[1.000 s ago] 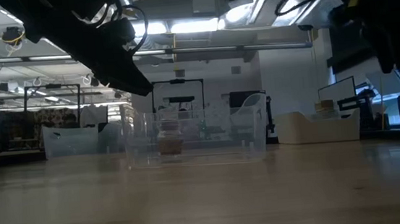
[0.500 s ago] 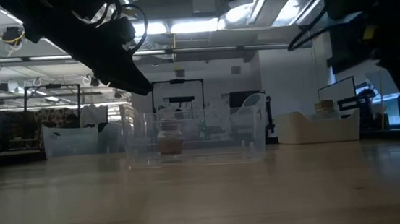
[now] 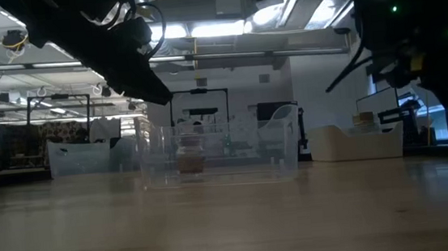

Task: Sort spices by type
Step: Put the black seasoning can into the top transparent bin

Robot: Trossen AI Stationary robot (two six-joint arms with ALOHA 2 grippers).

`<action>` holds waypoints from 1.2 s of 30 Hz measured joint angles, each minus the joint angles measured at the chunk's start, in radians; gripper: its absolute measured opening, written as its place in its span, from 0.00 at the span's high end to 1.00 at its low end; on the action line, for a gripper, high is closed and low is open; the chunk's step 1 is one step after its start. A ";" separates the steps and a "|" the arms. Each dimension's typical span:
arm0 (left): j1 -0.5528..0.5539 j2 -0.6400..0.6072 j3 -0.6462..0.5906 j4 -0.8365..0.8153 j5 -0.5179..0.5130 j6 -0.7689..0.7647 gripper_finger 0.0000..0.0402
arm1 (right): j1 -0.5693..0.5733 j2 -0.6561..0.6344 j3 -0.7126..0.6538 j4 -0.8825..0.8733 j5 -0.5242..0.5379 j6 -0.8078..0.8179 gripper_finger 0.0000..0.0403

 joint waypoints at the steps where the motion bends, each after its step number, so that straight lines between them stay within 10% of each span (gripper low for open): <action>1: 0.000 0.000 0.000 0.000 0.000 0.000 0.36 | 0.000 0.008 0.000 -0.001 0.000 -0.005 0.22; 12: 0.000 0.000 0.000 0.002 0.000 0.003 0.36 | 0.000 0.032 0.037 0.017 0.018 -0.082 0.67; 36: 0.000 0.000 0.000 0.001 0.000 0.012 0.36 | -0.305 0.068 0.380 0.381 0.137 -0.429 0.65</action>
